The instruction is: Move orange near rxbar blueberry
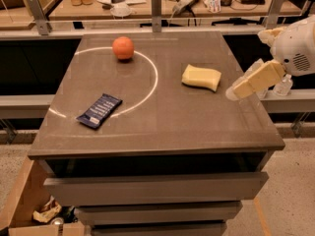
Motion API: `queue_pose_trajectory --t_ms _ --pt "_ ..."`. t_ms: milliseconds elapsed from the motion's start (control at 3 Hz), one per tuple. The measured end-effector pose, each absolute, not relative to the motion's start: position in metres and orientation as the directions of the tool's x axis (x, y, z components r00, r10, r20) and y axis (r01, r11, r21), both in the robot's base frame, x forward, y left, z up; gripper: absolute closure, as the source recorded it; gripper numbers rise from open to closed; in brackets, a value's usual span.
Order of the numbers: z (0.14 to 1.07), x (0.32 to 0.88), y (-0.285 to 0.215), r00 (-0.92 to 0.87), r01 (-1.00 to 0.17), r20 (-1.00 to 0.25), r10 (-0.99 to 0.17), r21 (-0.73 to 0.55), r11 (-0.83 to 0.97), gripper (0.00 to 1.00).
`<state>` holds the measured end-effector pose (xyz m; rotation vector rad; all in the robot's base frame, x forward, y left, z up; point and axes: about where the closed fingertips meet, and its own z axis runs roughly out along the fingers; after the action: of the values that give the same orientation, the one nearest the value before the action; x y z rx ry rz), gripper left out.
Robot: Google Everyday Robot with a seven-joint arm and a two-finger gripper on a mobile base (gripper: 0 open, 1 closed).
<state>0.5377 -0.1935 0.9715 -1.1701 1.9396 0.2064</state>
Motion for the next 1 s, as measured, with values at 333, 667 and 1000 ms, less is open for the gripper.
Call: queue_pose_trajectory --t_ms 333,667,1000 --pt "0.968 0.540 -0.185 -0.211 -0.794 -0.754 -0.622 -0.239 0.559 0.00" --pt "0.956 0.558 -0.170 -0.202 -0.783 -0.803 -0.560 -0.212 0.585 0.00" --pt "0.946 0.597 -0.155 -0.150 -0.759 -0.861 -0.486 -0.215 0.615 0.00"
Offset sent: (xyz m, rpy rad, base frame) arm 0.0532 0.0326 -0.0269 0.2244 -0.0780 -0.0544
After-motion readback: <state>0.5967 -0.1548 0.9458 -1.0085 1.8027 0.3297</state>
